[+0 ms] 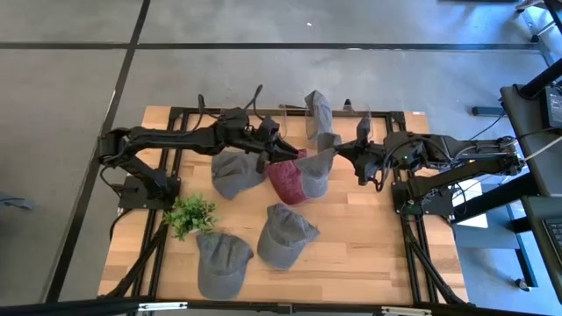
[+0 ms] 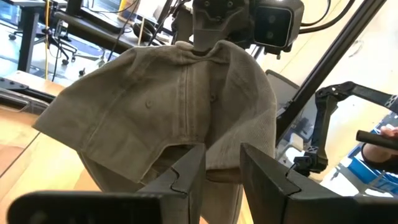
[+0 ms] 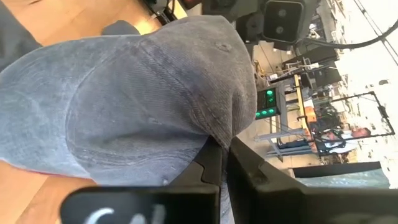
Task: Pick & Place hat
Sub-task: Put the gray cap into the right transparent bin
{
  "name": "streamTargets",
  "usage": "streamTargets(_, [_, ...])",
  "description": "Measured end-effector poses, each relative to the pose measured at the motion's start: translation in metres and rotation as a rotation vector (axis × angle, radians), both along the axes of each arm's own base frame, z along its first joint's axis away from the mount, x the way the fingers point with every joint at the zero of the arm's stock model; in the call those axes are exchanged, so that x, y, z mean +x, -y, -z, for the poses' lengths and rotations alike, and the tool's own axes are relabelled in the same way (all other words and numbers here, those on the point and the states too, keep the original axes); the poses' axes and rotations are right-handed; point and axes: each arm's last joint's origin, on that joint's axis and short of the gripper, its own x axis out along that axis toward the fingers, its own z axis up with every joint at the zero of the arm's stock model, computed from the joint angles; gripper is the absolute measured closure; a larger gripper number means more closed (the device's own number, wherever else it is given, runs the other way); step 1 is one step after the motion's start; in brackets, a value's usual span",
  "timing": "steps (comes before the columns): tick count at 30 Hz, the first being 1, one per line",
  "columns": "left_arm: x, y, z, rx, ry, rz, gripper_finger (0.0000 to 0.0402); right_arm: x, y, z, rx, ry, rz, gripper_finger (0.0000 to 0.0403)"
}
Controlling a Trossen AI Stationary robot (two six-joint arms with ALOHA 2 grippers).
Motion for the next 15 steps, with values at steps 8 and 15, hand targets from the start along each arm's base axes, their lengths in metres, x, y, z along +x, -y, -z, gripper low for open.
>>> streamTargets(8, [-0.001,0.0,-0.01,0.032,0.106,0.0,0.0306,0.0,0.0,0.004,0.002,-0.039,-0.012,0.0393])
streamTargets(15, [-0.001,0.0,-0.011,0.064,0.116,0.002,0.0297,0.002,0.0,0.001,-0.005,-0.002,0.01,0.0393])
